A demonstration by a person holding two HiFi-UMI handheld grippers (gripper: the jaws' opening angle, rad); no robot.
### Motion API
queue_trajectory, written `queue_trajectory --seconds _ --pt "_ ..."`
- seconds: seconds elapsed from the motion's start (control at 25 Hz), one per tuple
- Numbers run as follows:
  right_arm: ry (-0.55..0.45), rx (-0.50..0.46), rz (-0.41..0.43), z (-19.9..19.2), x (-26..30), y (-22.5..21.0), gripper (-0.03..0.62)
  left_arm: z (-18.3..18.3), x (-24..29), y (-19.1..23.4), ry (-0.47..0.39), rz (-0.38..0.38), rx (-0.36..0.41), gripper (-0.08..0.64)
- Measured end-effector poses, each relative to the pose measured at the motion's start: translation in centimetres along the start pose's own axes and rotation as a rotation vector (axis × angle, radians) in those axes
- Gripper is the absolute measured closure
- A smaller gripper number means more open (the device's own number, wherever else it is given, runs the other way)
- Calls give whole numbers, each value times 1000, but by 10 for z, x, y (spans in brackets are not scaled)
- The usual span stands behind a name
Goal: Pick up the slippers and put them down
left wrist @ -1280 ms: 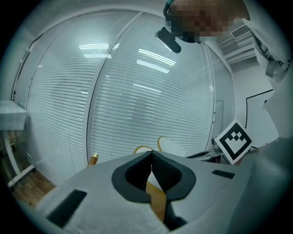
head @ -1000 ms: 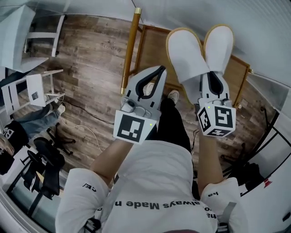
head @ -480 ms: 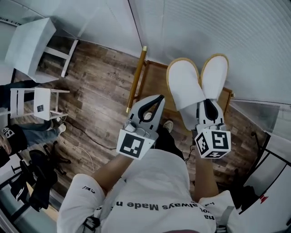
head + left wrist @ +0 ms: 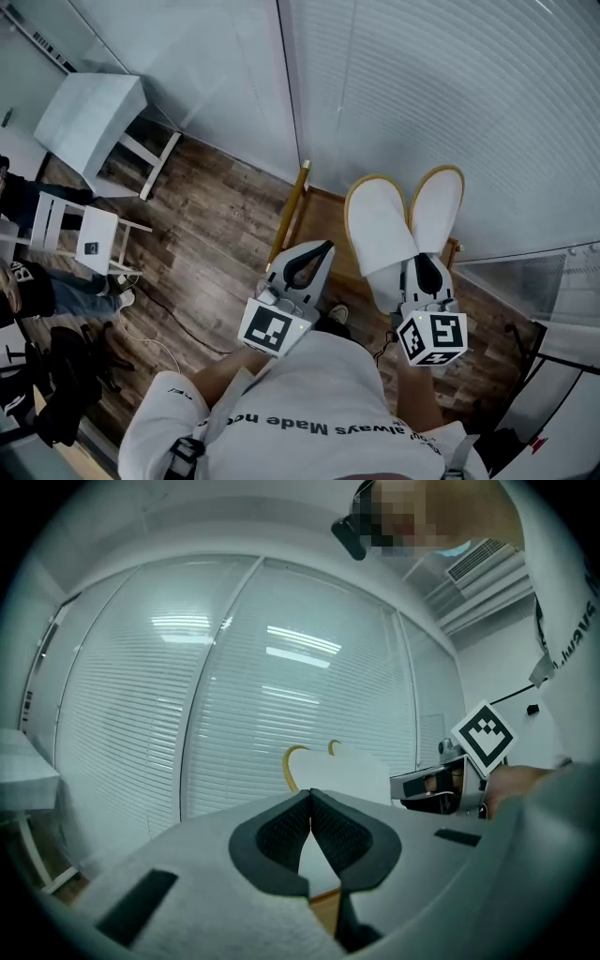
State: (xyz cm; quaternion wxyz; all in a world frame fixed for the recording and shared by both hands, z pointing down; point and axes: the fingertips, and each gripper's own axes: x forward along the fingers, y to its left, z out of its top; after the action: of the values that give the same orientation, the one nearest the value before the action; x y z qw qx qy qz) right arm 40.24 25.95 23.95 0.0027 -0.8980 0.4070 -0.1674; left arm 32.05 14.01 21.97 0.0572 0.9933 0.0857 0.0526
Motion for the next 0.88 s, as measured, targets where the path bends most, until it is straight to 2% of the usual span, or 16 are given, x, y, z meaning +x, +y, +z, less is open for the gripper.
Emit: queue_trajectory --seconds 0.48,0.72,0.88 --pt "-54 -21 41 54 -43 19 569 59 -20 -13 -67 -2 34 549" --pt "-65 -30 78 53 -44 14 569 56 -22 -23 -66 37 36 549" --pt "-51 -47 123 44 -44 16 569 53 -33 -27 -76 102 27 549"
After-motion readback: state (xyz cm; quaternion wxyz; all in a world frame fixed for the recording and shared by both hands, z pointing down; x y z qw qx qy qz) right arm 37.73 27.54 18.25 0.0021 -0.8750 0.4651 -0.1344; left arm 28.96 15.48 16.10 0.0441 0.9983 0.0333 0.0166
